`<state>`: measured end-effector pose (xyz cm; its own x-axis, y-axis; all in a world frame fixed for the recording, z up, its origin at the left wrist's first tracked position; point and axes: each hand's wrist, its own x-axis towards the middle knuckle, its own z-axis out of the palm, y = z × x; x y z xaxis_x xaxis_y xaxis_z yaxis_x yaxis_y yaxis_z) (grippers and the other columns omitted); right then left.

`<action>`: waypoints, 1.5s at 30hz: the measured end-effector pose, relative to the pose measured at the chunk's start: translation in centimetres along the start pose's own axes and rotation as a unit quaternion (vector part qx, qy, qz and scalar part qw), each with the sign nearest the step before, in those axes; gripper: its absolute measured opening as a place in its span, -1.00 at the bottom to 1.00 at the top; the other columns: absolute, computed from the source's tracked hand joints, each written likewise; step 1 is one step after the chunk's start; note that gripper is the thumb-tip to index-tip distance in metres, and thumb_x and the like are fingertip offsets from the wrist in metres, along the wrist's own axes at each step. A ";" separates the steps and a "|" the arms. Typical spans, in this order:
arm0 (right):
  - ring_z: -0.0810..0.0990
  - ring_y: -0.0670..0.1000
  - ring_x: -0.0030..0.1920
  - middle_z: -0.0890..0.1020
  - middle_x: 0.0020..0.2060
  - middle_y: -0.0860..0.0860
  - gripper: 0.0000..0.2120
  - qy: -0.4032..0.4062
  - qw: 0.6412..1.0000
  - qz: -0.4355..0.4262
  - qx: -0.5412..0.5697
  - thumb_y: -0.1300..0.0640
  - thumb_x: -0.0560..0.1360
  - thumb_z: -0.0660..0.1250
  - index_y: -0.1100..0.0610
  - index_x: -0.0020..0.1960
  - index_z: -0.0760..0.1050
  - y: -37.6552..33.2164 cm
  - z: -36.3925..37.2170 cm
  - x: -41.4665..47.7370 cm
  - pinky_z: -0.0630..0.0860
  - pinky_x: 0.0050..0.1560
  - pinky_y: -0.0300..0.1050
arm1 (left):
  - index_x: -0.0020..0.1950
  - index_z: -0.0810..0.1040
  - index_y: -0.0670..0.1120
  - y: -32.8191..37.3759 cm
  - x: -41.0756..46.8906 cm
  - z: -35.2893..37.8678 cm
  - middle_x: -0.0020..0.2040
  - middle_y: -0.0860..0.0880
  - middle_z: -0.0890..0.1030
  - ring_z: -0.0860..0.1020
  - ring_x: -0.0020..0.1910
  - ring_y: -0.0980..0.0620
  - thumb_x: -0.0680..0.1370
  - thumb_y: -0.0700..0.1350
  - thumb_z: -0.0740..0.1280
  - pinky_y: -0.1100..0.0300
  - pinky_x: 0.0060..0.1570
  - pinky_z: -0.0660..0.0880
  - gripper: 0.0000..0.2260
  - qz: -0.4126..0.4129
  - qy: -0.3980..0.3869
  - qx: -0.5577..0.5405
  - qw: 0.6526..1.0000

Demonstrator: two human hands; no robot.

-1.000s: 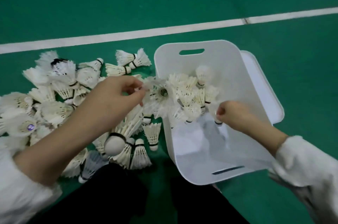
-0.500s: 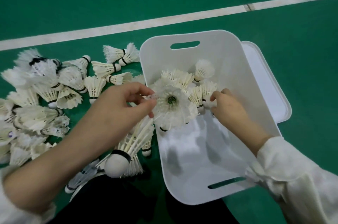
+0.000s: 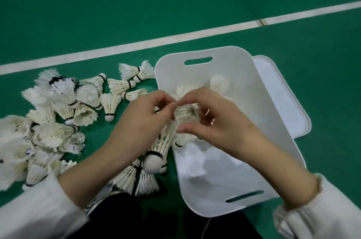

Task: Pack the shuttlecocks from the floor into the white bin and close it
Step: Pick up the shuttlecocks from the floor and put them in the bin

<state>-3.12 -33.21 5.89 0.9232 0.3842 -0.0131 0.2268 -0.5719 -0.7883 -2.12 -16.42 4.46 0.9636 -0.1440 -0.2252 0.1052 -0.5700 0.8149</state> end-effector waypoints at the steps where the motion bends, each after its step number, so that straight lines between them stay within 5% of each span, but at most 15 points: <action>1: 0.48 -0.23 -0.19 0.48 -0.02 -0.21 -0.59 -0.003 0.999 0.017 -0.030 0.03 0.37 0.46 -0.04 0.18 0.45 0.3 -0.1 0.1 0.39 -0.17 -0.45 | -0.17 0.56 0.09 0.1 -0.1 0.0 -0.33 0.13 0.60 0.46 -0.48 0.24 0.52 0.01 0.29 0.25 -0.42 0.33 -0.90 0.000 0.004 -0.002 1.000; 4: 0.45 -0.22 -0.20 0.45 0.02 -0.19 -0.55 0.005 0.994 0.068 -0.087 0.12 0.46 0.36 -0.07 0.30 0.33 1.1 -0.3 0.0 0.32 -0.15 -0.38 | -0.16 0.56 0.06 0.3 -0.3 0.3 -0.30 0.10 0.60 0.40 -0.55 0.31 0.52 0.00 0.29 0.44 -0.53 0.22 -0.90 0.014 0.008 -0.026 1.000; 8: 0.51 -0.19 -0.31 0.54 -0.26 -0.10 -0.86 0.112 0.981 0.146 -0.058 0.19 0.50 0.25 -0.02 -0.01 0.44 3.3 -0.7 0.8 0.35 -0.31 -0.39 | 0.01 0.47 0.13 0.9 -0.5 0.4 -0.15 0.16 0.57 0.49 -0.32 0.31 0.54 0.15 0.18 0.47 -0.42 0.33 -0.83 0.012 0.012 -0.039 0.999; 12: 0.64 0.12 -0.28 0.59 -0.25 0.04 -0.98 0.194 0.949 0.245 -0.037 0.15 0.52 0.21 0.06 -0.08 0.39 8.0 -2.1 2.2 0.47 -0.28 -0.08 | 0.03 0.42 0.11 1.1 -0.3 -0.6 -0.07 0.17 0.52 0.47 -0.14 0.35 0.54 0.22 0.04 0.38 -0.27 0.31 -0.72 -0.014 0.045 -0.045 0.998; 17: 0.61 0.13 -0.37 0.49 -0.33 0.01 -0.90 0.180 0.937 0.291 -0.067 0.27 0.53 0.14 0.19 -0.16 0.34 11.3 -1.5 5.0 0.42 -0.50 -0.30 | -0.13 0.51 0.05 0.2 -0.1 -2.2 -0.20 0.00 0.58 0.54 -0.20 0.02 0.49 0.17 0.24 0.14 -0.23 0.47 -0.79 -0.004 0.048 -0.059 0.997; 20: 0.63 0.21 -0.32 0.53 -0.28 0.11 -0.85 0.145 0.936 0.300 -0.112 0.33 0.49 0.13 0.18 -0.24 0.35 12.9 0.0 6.9 0.49 -0.37 -0.02 | -0.15 0.52 0.08 -0.1 -0.4 -2.4 -0.21 0.10 0.54 0.51 -0.24 0.16 0.47 0.02 0.33 0.34 -0.26 0.41 -0.95 0.020 0.062 -0.047 0.997; 24: 0.48 0.18 -0.16 0.50 -0.07 0.21 -0.83 0.089 0.914 0.279 -0.280 0.38 0.48 0.12 0.27 -0.03 0.46 14.3 1.5 7.6 0.37 -0.20 -0.07 | -0.16 0.54 0.05 -0.1 -0.8 -2.6 -0.17 0.17 0.51 0.50 -0.12 0.23 0.47 -0.06 0.35 0.50 -0.14 0.37 -0.98 0.091 0.066 0.002 0.994; 28: 0.54 0.25 0.00 0.49 0.01 0.17 -0.75 0.022 0.895 0.288 -0.340 0.32 0.51 0.11 0.25 0.11 0.47 15.2 2.0 7.2 0.49 -0.06 0.03 | -0.13 0.58 -0.01 -0.2 -0.8 -2.4 -0.12 0.16 0.52 0.50 -0.10 0.24 0.47 -0.09 0.36 0.46 -0.09 0.39 -0.98 0.157 0.065 0.046 0.984; 33: 0.55 0.18 -0.03 0.41 0.21 0.08 -0.68 0.115 0.914 0.240 -0.305 0.17 0.53 0.17 0.12 0.28 0.38 11.1 0.3 5.1 0.53 -0.07 0.03 | -0.09 0.61 -0.10 -0.4 -0.6 -1.8 -0.11 0.06 0.52 0.47 -0.14 0.23 0.49 -0.14 0.36 0.44 -0.11 0.38 -0.94 0.215 0.075 0.098 0.969; 36: 0.53 -0.05 -0.15 0.41 0.14 -0.10 -0.71 0.183 0.969 0.092 -0.141 0.23 0.52 0.23 0.07 0.23 0.44 5.9 -1.4 2.9 0.50 -0.02 -0.14 | -0.07 0.62 -0.11 -0.3 -0.5 -1.2 -0.10 0.04 0.53 0.46 -0.16 0.18 0.49 -0.11 0.35 0.39 -0.13 0.38 -0.90 0.243 0.070 0.116 0.960; 39: 0.50 -0.12 -0.18 0.39 0.18 -0.11 -0.68 0.061 0.993 -0.039 -0.098 0.28 0.47 0.31 0.08 0.20 0.47 1.3 -1.2 0.5 0.45 -0.10 -0.37 | -0.07 0.63 -0.12 0.1 -0.5 -0.7 -0.11 0.04 0.55 0.47 -0.18 0.17 0.47 -0.09 0.34 0.35 -0.16 0.40 -0.86 0.269 0.047 0.109 0.956; 41: 0.49 -0.12 -0.16 0.37 0.23 -0.06 -0.75 0.002 0.990 -0.026 -0.137 0.19 0.45 0.36 0.08 0.12 0.48 0.8 -0.4 -0.4 0.51 -0.09 -0.24 | -0.07 0.63 -0.13 0.4 -0.6 -0.3 -0.13 0.02 0.55 0.47 -0.20 0.16 0.47 -0.10 0.33 0.32 -0.17 0.41 -0.85 0.283 0.028 0.102 0.953; 45: 0.52 -0.04 -0.19 0.42 0.16 0.03 -0.90 0.077 0.981 0.031 -0.176 0.14 0.46 0.37 0.16 -0.07 0.54 2.5 -0.7 -1.2 0.53 -0.06 0.04 | 0.04 0.60 -0.10 0.5 -1.2 -0.2 0.00 0.03 0.55 0.47 -0.06 0.20 0.51 -0.12 0.33 0.35 -0.02 0.41 -0.86 0.309 0.020 0.106 0.945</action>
<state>-3.46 -35.66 4.35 0.9684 0.2420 0.0603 0.2368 -0.8159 -0.5275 -3.20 -16.38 5.27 0.8342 -0.4738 0.2821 -0.5277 -0.5376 0.6576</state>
